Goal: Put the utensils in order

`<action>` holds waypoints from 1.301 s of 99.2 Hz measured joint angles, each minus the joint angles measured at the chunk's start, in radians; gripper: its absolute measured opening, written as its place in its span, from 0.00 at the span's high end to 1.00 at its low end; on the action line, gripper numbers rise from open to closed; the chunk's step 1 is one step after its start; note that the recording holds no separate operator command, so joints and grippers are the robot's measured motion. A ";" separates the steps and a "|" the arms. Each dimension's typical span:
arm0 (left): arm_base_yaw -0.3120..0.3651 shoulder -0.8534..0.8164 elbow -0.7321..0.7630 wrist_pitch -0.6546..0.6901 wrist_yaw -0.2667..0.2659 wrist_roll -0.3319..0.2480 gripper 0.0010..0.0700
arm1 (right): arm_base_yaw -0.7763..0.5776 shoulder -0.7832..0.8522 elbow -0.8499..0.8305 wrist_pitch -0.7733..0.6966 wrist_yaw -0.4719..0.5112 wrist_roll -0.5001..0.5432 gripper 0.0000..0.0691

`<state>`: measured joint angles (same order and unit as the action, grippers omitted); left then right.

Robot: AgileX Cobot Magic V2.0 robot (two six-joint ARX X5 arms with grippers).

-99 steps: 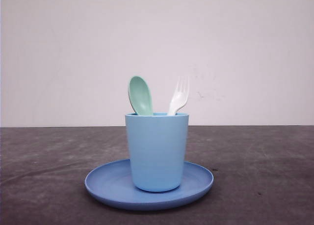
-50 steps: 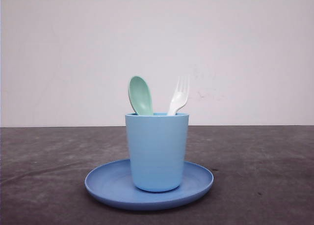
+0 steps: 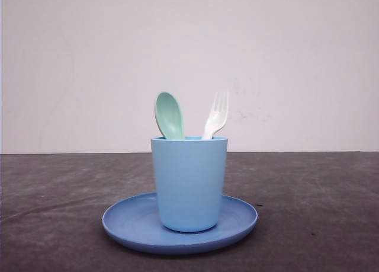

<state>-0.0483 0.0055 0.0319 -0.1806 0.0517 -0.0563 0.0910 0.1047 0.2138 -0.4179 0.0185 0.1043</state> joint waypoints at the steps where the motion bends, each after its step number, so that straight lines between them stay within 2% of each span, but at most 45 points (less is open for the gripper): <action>1: 0.000 0.000 0.000 0.000 0.000 0.000 0.99 | 0.000 -0.010 -0.011 0.006 0.000 -0.001 0.99; 15: 0.000 0.000 0.000 0.000 0.000 0.000 0.99 | -0.008 -0.102 -0.129 0.103 -0.016 -0.004 0.99; 35: 0.000 0.000 0.000 0.000 0.000 0.000 0.99 | -0.012 -0.100 -0.193 0.231 -0.053 -0.004 0.99; 129: 0.000 0.000 0.000 0.000 0.000 0.000 0.99 | -0.012 -0.100 -0.197 0.249 -0.052 -0.004 0.99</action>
<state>-0.0483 0.0055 0.0319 -0.1806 0.0513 -0.0563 0.0788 0.0044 0.0166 -0.1684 -0.0334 0.1001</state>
